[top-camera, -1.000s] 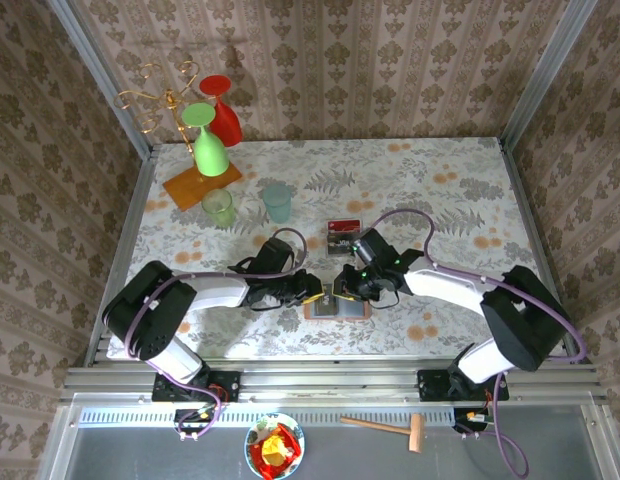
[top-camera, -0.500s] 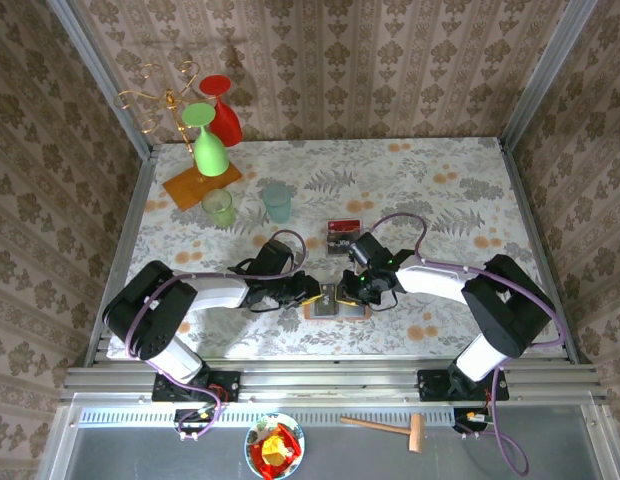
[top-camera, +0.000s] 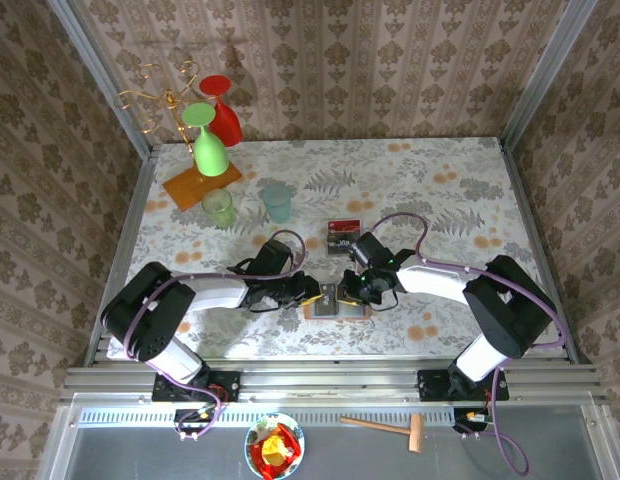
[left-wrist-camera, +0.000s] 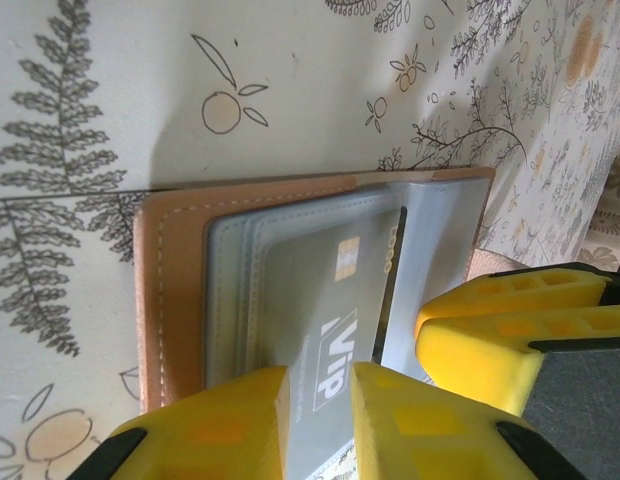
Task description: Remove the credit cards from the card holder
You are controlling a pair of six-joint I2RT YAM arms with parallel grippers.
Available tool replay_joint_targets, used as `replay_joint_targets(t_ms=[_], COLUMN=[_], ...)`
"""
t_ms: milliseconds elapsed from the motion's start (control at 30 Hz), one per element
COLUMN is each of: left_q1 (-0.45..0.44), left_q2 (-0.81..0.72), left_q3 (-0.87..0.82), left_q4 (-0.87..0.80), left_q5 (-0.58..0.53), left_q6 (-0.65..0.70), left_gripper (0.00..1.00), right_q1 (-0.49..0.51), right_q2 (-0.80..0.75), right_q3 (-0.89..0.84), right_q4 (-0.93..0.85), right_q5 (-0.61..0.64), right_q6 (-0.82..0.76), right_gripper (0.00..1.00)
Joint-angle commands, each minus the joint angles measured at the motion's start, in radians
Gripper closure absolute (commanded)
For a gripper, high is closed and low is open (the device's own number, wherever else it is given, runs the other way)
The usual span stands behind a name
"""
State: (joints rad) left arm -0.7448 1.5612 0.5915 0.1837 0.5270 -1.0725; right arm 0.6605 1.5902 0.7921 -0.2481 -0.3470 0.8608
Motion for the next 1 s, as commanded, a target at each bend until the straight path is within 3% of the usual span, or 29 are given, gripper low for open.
replay_joint_targets(t_ms=[0, 533, 967], left_q1=[0.001, -0.011, -0.005], left_q2=[-0.023, 0.027, 0.033], left_q3=[0.031, 0.021, 0.008], left_q4=[-0.032, -0.042, -0.030], left_q5=[0.012, 0.017, 0.016], left_q6=[0.023, 0.043, 0.038], left_gripper=[0.76, 0.75, 0.75], right_q1=[-0.004, -0.010, -0.010], right_q2=[-0.021, 0.062, 0.089], right_q3=[0.010, 0.019, 0.002], right_q4=[0.041, 0.121, 0.155], right_q5=[-0.041, -0.117, -0.136], right_q6=[0.031, 0.053, 0.058], right_gripper=[0.80, 0.75, 0.79])
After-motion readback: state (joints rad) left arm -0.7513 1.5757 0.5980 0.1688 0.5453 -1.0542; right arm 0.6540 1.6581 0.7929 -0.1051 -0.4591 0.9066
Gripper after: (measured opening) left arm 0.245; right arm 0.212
